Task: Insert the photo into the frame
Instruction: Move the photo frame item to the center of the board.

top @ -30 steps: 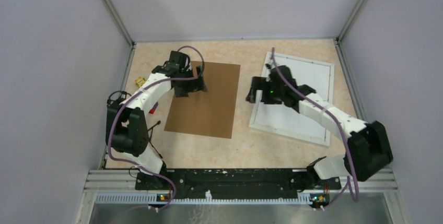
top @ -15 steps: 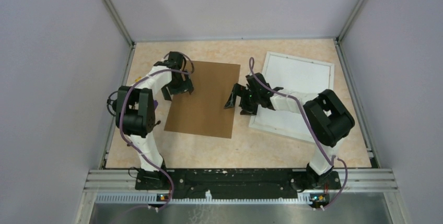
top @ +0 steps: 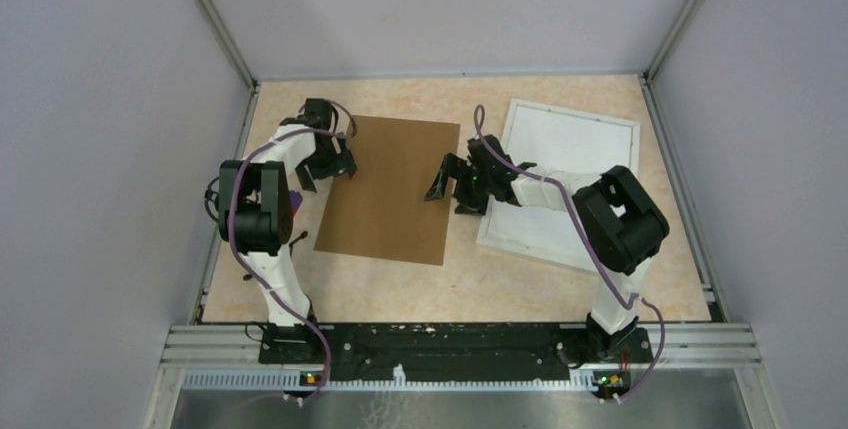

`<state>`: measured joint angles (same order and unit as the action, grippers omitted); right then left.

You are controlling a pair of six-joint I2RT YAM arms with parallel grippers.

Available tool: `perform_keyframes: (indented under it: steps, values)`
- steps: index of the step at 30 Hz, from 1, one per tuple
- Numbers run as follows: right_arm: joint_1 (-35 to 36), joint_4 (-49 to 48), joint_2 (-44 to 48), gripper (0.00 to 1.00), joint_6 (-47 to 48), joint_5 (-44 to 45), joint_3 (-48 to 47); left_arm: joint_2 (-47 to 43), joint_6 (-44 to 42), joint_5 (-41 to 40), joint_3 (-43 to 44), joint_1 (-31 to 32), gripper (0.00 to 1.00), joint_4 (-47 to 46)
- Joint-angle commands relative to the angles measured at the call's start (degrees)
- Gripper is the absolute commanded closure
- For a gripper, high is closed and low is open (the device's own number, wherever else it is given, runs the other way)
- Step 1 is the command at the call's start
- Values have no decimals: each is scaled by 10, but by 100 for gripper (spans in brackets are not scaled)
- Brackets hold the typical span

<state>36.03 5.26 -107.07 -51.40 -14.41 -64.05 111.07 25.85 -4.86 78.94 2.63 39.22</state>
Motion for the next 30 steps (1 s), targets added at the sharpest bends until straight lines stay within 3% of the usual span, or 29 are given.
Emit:
perform_keyframes:
  steps: [1,10,18,30]
  values:
    - [16,87,-49,1,-11,81,-71,20,-3,54,-12,-5,2,-22]
    - [31,81,-58,1,-18,75,-81,28,3,221,-52,-5,2,-41]
    - [29,-4,37,1,-21,22,-55,3,33,341,-134,-3,5,-97]
    - [31,44,164,1,-29,64,-22,-52,81,390,-203,19,4,-153]
